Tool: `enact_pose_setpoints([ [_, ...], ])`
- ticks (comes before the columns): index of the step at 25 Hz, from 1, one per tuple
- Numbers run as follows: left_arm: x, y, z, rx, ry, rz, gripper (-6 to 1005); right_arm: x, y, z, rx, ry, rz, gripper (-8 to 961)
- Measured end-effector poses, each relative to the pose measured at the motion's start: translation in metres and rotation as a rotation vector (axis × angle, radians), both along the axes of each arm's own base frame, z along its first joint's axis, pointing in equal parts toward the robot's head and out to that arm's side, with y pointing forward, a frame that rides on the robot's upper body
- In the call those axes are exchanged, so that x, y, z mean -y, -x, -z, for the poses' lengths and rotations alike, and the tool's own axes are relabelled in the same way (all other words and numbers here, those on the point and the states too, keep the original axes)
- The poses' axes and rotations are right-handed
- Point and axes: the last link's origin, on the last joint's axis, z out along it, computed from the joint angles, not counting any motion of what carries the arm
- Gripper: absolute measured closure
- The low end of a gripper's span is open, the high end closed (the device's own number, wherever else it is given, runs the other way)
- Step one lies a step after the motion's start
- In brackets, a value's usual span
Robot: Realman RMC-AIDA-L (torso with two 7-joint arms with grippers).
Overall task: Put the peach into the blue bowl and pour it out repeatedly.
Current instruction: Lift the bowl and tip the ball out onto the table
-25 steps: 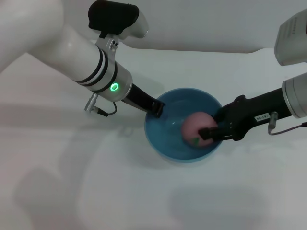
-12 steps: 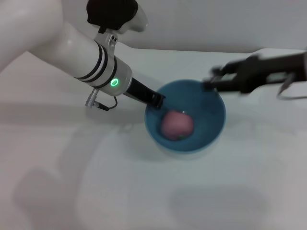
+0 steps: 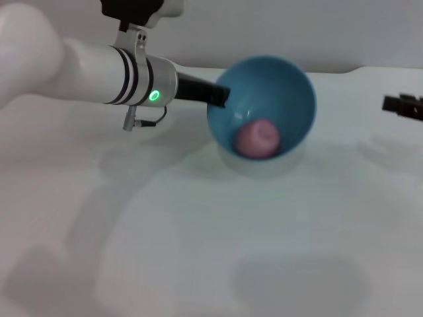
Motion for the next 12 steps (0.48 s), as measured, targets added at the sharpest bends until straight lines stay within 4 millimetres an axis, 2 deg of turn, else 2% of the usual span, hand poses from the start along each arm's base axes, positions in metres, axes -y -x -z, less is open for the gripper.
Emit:
enact_pose_setpoints([
  [6, -0.001, 0.004, 0.006, -0.003, -0.186, 0.141, 1001, 0.028, -0.039, 0.009, -0.079, -0.002, 0.149, 425],
  [12, 0.016, -0.001, 0.031, -0.155, -0.437, 0.4, 1000, 0.047, -0.062, 0.009, -0.118, -0.028, 0.241, 425],
])
